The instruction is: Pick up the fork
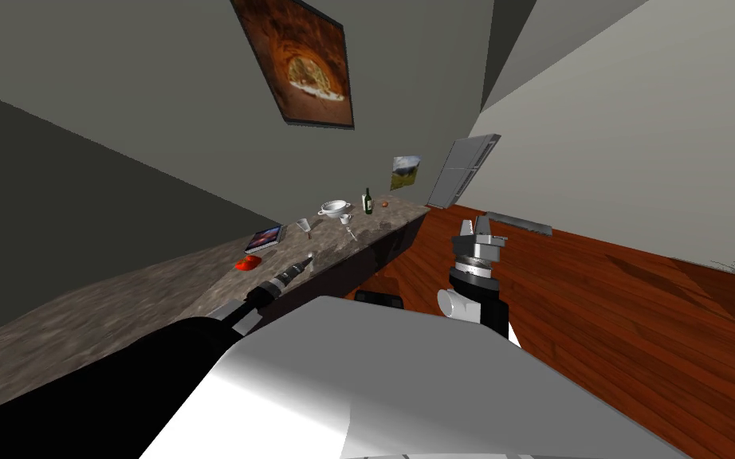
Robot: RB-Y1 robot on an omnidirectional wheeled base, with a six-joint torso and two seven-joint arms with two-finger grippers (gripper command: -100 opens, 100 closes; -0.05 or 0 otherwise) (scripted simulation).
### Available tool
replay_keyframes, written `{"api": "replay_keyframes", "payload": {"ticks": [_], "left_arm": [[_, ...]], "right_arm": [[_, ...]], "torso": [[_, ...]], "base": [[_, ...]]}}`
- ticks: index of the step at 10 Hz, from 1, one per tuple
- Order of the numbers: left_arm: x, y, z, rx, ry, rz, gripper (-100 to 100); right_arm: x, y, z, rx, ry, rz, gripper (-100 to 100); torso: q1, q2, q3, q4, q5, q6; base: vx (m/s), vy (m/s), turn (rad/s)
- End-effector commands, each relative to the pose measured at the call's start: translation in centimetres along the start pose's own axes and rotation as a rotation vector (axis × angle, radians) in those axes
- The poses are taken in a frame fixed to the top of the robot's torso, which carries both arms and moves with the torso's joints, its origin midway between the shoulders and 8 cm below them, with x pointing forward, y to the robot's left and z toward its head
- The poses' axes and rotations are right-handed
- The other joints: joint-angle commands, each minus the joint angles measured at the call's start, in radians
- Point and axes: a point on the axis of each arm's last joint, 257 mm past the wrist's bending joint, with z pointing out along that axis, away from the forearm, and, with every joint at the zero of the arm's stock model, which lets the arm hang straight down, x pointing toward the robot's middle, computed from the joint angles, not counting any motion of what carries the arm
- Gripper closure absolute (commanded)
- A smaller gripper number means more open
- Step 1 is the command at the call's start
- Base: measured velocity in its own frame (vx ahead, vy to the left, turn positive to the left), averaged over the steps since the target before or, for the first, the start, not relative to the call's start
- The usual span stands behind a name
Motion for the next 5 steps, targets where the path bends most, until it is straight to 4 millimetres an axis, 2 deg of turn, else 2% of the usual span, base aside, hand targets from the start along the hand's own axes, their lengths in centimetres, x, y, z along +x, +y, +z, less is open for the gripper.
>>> {"api": "replay_keyframes", "payload": {"ticks": [1,2,3,4,5], "left_arm": [[0.9,3.4,-1.0,-0.091,0.062,0.025,-100],[0.9,3.4,-1.0,-0.092,0.062,0.025,-100],[1.3,5.6,-1.7,-0.149,0.099,0.043,-100],[1.3,5.6,-1.7,-0.149,0.099,0.043,-100],[1.5,7.7,-2.5,-0.205,0.133,0.061,-100]], "right_arm": [[0.0,0.0,0.0,0.0,0.0,0.0,0],[0.0,0.0,0.0,0.0,0.0,0.0,0],[0.0,0.0,0.0,0.0,0.0,0.0,0],[0.0,0.0,0.0,0.0,0.0,0.0,0],[0.0,0.0,0.0,0.0,0.0,0.0,0]], "torso": [[0.0,0.0,0.0,0.0,0.0,0.0],[-0.001,-0.001,0.0,0.0,0.0,0.0],[0.0,0.001,0.0,0.0,0.0,0.0],[0.001,0.001,0.001,0.0,0.0,0.0],[0.002,0.002,0.001,0.001,0.0,0.0]], "base": [[0.119,-0.087,-0.029],[0.084,-0.058,0.0],[0.083,-0.052,-0.012],[0.067,-0.037,-0.003],[0.076,-0.053,-0.015]]}}
